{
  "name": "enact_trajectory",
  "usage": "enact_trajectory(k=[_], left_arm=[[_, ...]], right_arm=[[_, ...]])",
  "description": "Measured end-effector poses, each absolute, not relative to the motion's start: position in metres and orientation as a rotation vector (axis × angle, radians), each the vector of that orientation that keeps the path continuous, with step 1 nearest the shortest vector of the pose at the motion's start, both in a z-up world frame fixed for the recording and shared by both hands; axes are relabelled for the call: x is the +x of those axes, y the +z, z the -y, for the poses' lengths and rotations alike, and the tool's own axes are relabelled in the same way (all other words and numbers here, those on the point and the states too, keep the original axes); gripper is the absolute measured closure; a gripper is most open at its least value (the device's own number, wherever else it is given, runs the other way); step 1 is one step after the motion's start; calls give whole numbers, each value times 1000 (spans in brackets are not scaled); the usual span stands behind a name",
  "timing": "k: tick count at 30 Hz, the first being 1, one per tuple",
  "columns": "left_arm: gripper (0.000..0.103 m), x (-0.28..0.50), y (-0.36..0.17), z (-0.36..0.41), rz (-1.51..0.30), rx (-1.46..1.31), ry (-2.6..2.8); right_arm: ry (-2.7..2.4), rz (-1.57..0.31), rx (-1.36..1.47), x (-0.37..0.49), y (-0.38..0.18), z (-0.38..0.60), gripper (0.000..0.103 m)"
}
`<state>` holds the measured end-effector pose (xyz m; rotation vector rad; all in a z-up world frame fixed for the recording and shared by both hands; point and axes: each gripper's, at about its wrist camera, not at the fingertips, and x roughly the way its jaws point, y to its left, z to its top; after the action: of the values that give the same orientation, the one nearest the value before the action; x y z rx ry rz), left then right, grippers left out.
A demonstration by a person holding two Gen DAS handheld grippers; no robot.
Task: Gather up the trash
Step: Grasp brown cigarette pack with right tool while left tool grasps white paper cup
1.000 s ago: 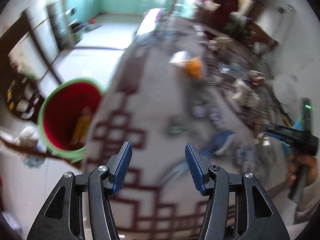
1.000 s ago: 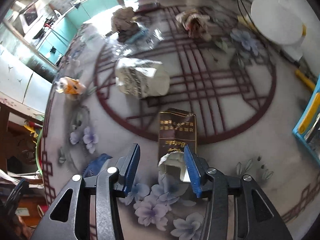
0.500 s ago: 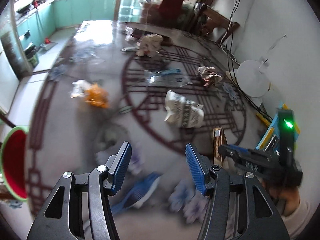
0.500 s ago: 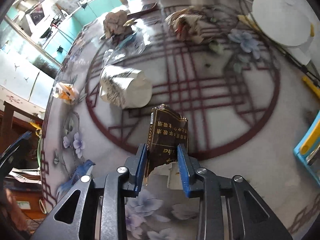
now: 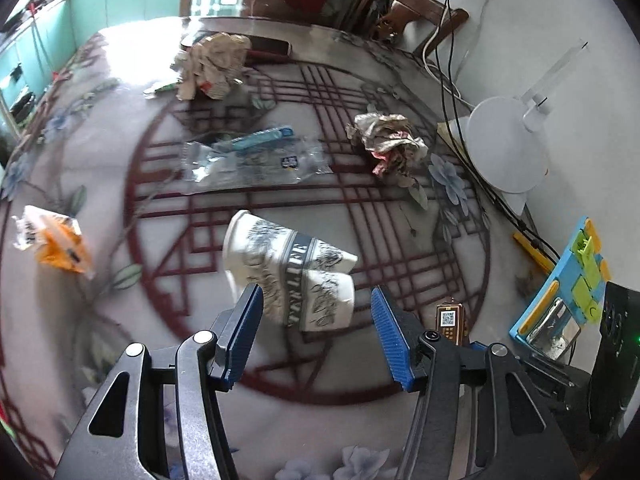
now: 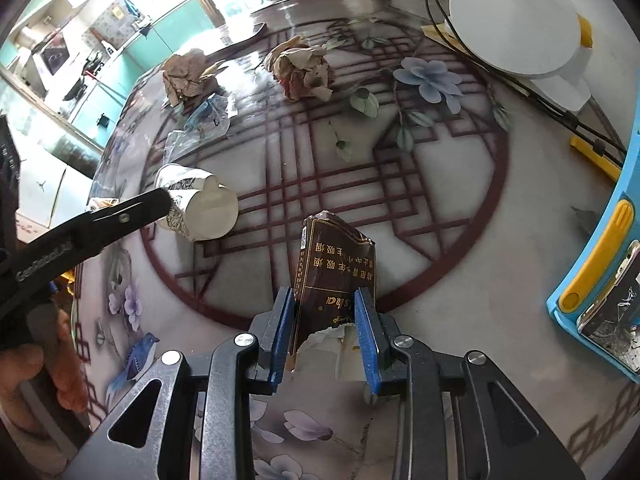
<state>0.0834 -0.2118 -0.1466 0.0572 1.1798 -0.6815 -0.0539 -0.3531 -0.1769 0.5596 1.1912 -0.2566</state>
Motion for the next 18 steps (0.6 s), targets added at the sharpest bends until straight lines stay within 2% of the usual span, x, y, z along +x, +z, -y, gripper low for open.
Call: enact_trajectory(k=[7,9,10,18], left_arm=[[49,91,-159,219,-1212,62,-662],[59,92,-162,218,-1215,66,-661],[70,93,-164,218,-1224,63,-664],[85,92,-155,207,-1187,67,-673]], right_arm=[[-256,-1192,571,-51,-178,351,75],[-253,-1191,571,-50,-178,349,75],[-252,-1189,571,-50,-177,348,75],[-245,-1184,571,-50,-174,343,75]])
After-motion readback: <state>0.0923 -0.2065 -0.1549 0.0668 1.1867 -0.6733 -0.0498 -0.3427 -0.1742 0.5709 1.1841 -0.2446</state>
